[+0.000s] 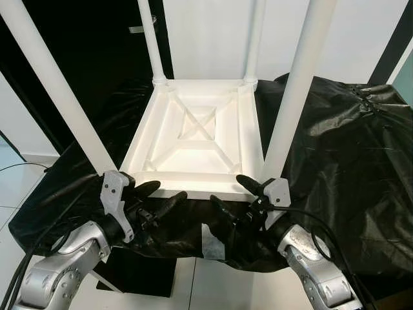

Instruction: Building children table

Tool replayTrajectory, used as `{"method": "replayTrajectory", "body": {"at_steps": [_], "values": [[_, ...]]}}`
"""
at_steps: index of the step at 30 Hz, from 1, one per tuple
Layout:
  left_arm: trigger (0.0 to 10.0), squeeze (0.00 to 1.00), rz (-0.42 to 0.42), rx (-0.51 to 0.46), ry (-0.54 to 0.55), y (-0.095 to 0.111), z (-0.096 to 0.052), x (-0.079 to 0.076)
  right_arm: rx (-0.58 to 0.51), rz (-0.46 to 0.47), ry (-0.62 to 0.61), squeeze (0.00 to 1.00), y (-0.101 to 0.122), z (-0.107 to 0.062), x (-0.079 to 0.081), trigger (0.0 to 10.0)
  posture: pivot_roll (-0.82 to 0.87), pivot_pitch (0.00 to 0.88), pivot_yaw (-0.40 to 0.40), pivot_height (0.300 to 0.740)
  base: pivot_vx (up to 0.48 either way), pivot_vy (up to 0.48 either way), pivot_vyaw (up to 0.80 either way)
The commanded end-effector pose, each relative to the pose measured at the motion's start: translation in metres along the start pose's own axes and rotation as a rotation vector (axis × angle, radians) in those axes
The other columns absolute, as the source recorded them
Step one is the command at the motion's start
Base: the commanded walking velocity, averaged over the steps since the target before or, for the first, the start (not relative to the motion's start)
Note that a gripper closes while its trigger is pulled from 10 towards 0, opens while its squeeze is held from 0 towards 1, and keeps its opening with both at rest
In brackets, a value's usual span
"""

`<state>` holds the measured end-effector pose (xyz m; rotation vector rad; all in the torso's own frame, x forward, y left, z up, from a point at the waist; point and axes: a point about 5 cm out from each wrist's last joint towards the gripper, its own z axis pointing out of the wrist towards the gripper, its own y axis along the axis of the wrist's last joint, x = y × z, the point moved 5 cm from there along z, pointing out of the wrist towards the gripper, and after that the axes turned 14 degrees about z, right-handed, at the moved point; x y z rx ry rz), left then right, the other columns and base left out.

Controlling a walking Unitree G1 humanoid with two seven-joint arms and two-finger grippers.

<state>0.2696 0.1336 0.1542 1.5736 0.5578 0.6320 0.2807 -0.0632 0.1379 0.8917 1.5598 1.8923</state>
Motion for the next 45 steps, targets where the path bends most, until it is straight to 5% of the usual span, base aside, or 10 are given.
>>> {"method": "replayTrajectory", "body": {"at_steps": [1, 17, 25, 30, 34, 37, 38, 39, 45], "values": [[10.0, 0.00, -0.004, -0.003, -0.038, 0.001, -0.002, -0.004, -0.004, 0.014, 0.009, 0.00, 0.001, 0.000, 0.003, 10.0, 0.02, 0.000, 0.030, 0.740, 0.000, 0.405, 0.00], [10.0, 0.00, -0.002, -0.025, -0.040, 0.004, 0.000, -0.004, 0.005, 0.012, 0.006, 0.00, -0.001, 0.000, 0.003, 10.0, 0.02, 0.000, 0.032, 0.740, 0.000, 0.290, 0.00], [10.0, 0.00, 0.086, 0.019, -0.120, -0.003, -0.007, -0.019, 0.013, 0.006, -0.003, 0.00, -0.003, -0.002, 0.000, 10.0, 0.02, 0.000, 0.034, 0.740, 0.000, 0.000, 0.00], [10.0, 0.00, 0.083, 0.017, -0.078, -0.002, -0.010, -0.011, 0.017, 0.001, -0.022, 0.00, -0.004, -0.006, -0.005, 10.0, 0.02, 0.000, 0.032, 0.740, 0.000, 0.000, 0.00], [10.0, 0.00, 0.124, 0.094, 0.191, -0.015, -0.010, 0.032, 0.008, -0.011, -0.083, 0.00, -0.001, -0.012, -0.015, 10.0, 0.03, 0.000, 0.025, 0.740, 0.000, 0.000, 0.00], [10.0, 0.00, 0.112, 0.098, 0.218, -0.015, -0.011, 0.036, 0.009, -0.010, -0.087, 0.00, -0.001, -0.013, -0.015, 10.0, 0.03, 0.000, 0.024, 0.740, 0.000, 0.000, 0.00], [10.0, 0.03, 0.103, 0.102, 0.226, -0.015, -0.013, 0.037, 0.010, -0.010, -0.088, 0.00, -0.002, -0.014, -0.015, 10.0, 0.03, 0.000, 0.024, 0.740, 0.000, 0.000, 0.00], [10.0, 1.00, 0.115, 0.104, 0.240, -0.014, -0.017, 0.040, 0.016, -0.011, -0.089, 0.00, -0.003, -0.015, -0.016, 10.0, 0.03, 0.000, 0.019, 0.740, 0.000, 0.000, 0.00], [10.0, 1.00, 0.128, 0.106, 0.203, -0.009, -0.032, 0.039, 0.035, -0.019, -0.080, 0.00, -0.006, -0.017, -0.015, 10.0, 0.03, 0.000, 0.013, 0.740, 0.000, 0.000, 0.00]]}}
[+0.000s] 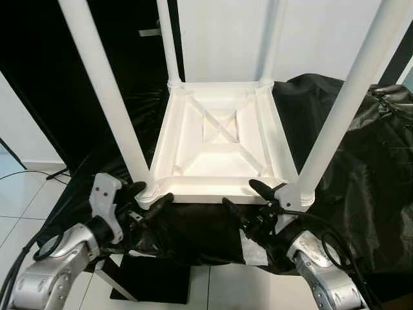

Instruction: Building children table

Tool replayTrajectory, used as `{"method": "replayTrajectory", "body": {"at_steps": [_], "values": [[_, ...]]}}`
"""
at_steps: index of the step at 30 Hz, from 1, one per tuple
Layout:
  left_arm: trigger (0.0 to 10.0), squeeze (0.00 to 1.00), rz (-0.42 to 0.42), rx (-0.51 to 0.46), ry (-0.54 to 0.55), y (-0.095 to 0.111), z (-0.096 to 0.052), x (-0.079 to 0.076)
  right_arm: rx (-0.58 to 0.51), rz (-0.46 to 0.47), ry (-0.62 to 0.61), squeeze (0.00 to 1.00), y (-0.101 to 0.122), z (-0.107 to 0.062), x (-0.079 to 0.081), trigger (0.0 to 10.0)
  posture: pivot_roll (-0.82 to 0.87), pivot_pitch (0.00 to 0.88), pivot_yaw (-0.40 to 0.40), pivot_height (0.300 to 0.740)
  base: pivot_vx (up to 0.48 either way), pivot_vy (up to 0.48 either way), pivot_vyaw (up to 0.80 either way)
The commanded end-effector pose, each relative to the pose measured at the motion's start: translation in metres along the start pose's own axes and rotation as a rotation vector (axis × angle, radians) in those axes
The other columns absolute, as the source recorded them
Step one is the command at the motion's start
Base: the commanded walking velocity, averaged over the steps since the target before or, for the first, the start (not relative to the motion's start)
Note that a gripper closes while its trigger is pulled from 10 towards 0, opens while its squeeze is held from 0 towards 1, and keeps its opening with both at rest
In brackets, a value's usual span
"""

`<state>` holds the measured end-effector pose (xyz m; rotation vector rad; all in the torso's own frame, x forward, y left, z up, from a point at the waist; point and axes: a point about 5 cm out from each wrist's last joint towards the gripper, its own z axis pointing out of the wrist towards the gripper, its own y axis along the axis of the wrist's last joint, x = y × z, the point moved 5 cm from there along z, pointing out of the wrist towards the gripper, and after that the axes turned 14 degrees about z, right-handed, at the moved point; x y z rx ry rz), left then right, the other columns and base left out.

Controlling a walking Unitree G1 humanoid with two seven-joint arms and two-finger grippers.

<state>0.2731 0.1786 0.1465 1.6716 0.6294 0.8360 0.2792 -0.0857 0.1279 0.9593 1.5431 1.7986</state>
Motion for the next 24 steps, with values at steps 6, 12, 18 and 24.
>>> {"method": "replayTrajectory", "body": {"at_steps": [6, 12, 18, 24], "values": [[10.0, 0.00, 0.035, 0.096, -0.108, -0.010, -0.036, 0.004, 0.024, -0.020, 0.023, 0.00, -0.002, 0.000, 0.000, 10.0, 0.04, 0.000, 0.004, 0.740, 0.000, 0.000, 0.00], [10.0, 0.00, 0.053, 0.104, 0.145, -0.013, -0.028, 0.045, 0.026, -0.021, 0.021, 0.00, -0.002, 0.000, -0.001, 10.0, 0.04, 0.000, 0.005, 0.740, 0.000, 0.000, 0.00], [10.0, 0.00, 0.012, 0.004, 0.286, 0.000, -0.003, 0.054, 0.027, -0.004, 0.020, 0.00, -0.002, -0.003, 0.002, 10.0, 0.02, 0.000, 0.017, 0.740, 0.000, 0.000, 0.00], [10.0, 0.00, -0.017, -0.038, 0.226, 0.005, 0.012, 0.040, 0.028, -0.005, 0.006, 0.00, -0.002, -0.004, -0.002, 10.0, 0.01, 0.000, 0.031, 0.740, 0.000, 0.000, 0.00]]}}
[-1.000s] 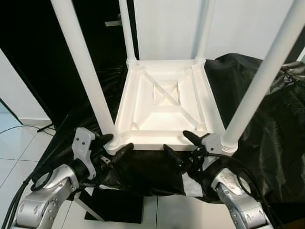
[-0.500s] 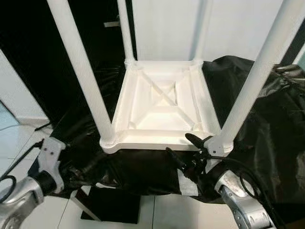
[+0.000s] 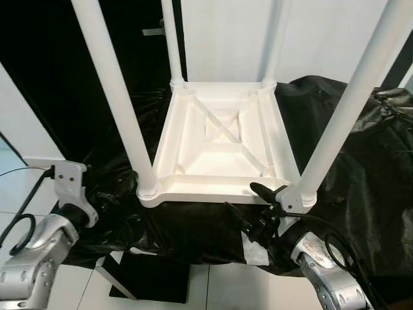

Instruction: Building children table

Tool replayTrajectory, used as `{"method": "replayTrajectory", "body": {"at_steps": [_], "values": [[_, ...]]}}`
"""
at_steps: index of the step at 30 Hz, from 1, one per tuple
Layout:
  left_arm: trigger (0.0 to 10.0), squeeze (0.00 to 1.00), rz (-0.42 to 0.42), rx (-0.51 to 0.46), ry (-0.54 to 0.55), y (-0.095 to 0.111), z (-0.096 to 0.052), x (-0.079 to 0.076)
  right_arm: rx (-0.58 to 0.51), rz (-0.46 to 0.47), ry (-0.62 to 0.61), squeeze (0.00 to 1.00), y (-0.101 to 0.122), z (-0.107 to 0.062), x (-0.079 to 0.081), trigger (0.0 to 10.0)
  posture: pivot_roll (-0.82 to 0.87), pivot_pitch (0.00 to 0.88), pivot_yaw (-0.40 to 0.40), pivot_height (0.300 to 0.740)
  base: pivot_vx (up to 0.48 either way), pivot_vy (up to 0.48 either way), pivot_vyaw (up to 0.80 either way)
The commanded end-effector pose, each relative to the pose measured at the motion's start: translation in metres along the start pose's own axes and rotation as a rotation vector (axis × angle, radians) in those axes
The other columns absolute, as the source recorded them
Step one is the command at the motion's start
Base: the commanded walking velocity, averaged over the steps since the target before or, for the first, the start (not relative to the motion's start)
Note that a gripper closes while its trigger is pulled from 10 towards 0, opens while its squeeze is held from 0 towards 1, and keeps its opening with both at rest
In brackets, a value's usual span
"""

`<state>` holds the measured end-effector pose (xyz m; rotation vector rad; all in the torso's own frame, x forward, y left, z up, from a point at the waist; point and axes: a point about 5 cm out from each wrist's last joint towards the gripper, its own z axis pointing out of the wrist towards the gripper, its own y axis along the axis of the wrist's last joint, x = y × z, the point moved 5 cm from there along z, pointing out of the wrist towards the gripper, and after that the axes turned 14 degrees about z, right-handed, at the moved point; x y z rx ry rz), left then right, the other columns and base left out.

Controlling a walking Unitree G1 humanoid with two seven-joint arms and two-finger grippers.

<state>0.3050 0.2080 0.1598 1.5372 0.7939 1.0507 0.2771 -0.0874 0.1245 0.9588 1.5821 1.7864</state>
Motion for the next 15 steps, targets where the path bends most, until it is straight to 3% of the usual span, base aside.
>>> {"method": "replayTrajectory", "body": {"at_steps": [1, 6, 9, 11, 13, 15], "values": [[10.0, 0.00, -0.018, -0.007, -0.019, 0.001, 0.009, -0.007, -0.003, 0.000, -0.013, 0.00, 0.002, -0.002, -0.002, 10.0, 0.00, 0.000, 0.036, 0.740, 0.000, 0.000, 0.00], [10.0, 0.00, -0.050, -0.023, 0.060, 0.004, 0.030, -0.003, -0.010, 0.012, -0.032, 0.00, 0.003, -0.003, -0.004, 10.0, -0.01, 0.000, 0.051, 0.740, 0.000, 0.000, 0.00], [10.0, 0.00, -0.053, -0.021, 0.069, 0.003, 0.034, -0.004, -0.010, 0.019, -0.032, 0.00, 0.003, -0.004, -0.003, 10.0, -0.01, 0.000, 0.057, 0.740, 0.000, 0.000, 0.00], [10.0, 0.00, -0.022, -0.027, -0.035, 0.002, 0.030, -0.019, -0.011, 0.020, -0.038, 0.00, 0.004, -0.005, -0.003, 10.0, -0.02, 0.000, 0.065, 0.740, 0.000, 0.000, 0.00], [10.0, 0.00, 0.000, 0.010, -0.147, -0.006, 0.017, -0.027, -0.011, 0.019, -0.051, 0.00, 0.004, -0.006, -0.005, 10.0, -0.02, 0.000, 0.067, 0.740, 0.000, 0.000, 0.00], [10.0, 0.00, 0.007, 0.021, -0.188, -0.008, 0.011, -0.028, -0.009, 0.017, -0.052, 0.00, 0.004, -0.006, -0.005, 10.0, -0.02, 0.000, 0.067, 0.740, 0.000, 0.000, 0.00]]}}
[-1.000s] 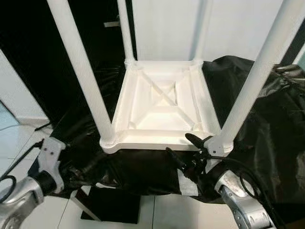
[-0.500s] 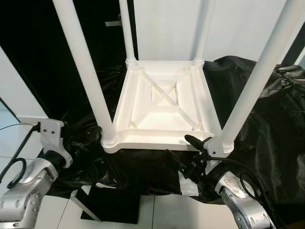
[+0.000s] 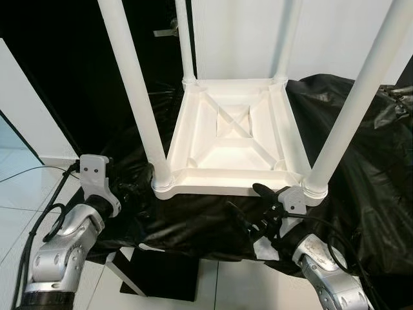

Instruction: Building children table

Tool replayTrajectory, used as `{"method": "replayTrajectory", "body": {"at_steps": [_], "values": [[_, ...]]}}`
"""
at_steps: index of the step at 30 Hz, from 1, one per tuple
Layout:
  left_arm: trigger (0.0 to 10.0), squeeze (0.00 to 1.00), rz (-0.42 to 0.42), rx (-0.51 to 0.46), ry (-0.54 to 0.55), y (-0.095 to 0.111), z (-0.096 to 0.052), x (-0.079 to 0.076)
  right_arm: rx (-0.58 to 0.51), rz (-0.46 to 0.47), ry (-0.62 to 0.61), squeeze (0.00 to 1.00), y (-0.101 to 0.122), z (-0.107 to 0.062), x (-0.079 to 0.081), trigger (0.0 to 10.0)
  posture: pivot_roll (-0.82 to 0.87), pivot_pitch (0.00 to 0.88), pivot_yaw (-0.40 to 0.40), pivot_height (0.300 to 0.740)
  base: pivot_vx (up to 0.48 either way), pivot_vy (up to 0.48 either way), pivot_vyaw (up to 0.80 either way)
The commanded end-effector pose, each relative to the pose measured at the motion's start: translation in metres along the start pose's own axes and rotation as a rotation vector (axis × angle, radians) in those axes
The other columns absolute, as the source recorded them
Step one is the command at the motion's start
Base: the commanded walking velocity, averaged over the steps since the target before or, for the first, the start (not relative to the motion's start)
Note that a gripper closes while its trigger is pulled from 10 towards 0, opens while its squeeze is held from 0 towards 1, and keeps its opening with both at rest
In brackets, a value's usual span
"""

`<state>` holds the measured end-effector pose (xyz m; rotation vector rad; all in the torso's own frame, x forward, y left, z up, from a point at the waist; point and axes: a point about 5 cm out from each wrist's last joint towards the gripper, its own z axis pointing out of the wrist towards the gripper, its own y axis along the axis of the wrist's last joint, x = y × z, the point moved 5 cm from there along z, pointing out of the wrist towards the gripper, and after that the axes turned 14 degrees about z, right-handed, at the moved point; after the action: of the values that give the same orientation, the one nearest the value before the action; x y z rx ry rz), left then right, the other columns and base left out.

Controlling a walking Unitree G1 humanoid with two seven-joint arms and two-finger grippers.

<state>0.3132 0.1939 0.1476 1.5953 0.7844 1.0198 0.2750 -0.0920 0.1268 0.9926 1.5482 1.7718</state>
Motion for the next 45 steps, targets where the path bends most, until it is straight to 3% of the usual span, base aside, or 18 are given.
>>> {"method": "replayTrajectory", "body": {"at_steps": [1, 6, 9, 15, 23, 25, 38, 45], "values": [[10.0, 0.00, 0.001, -0.014, -0.178, 0.001, -0.006, -0.017, 0.001, 0.005, -0.016, 0.00, 0.001, -0.002, -0.004, 10.0, -0.02, 0.000, 0.067, 0.740, 0.000, 0.000, 0.00], [10.0, 0.00, 0.043, 0.006, -0.241, 0.003, -0.020, -0.013, 0.011, 0.002, -0.011, 0.00, -0.002, -0.003, -0.004, 10.0, 0.00, 0.000, 0.057, 0.740, 0.000, 0.000, 0.00], [10.0, 0.00, 0.039, 0.006, -0.248, 0.004, -0.021, -0.013, 0.013, 0.002, -0.009, 0.00, -0.002, -0.002, -0.004, 10.0, 0.00, 0.000, 0.057, 0.740, 0.000, 0.000, 0.00], [10.0, 0.00, 0.038, -0.004, -0.080, 0.004, -0.003, 0.000, 0.019, 0.000, 0.000, 0.00, -0.002, -0.001, -0.004, 10.0, 0.00, 0.000, 0.044, 0.740, 0.000, 0.000, 0.00], [10.0, 0.00, -0.006, -0.056, -0.064, 0.012, 0.012, -0.010, 0.021, -0.006, 0.002, 0.00, 0.000, -0.001, -0.005, 10.0, -0.01, 0.000, 0.043, 0.740, 0.000, 0.000, 0.00], [10.0, 0.00, -0.055, -0.073, -0.067, 0.015, 0.017, -0.016, 0.020, -0.009, 0.000, 0.00, 0.001, -0.001, -0.006, 10.0, -0.02, 0.000, 0.046, 0.740, 0.000, 0.000, 0.00], [10.0, 0.00, -0.140, -0.129, 0.147, 0.028, 0.052, -0.018, 0.021, 0.032, -0.015, 0.00, 0.000, -0.008, -0.002, 10.0, -0.04, 0.000, 0.073, 0.740, 0.000, 0.000, 0.00], [10.0, 0.00, -0.190, -0.089, 0.260, 0.021, 0.067, -0.012, 0.009, 0.053, -0.038, 0.00, 0.002, -0.010, -0.001, 10.0, -0.06, 0.000, 0.088, 0.740, 0.000, 0.000, 0.00]]}}
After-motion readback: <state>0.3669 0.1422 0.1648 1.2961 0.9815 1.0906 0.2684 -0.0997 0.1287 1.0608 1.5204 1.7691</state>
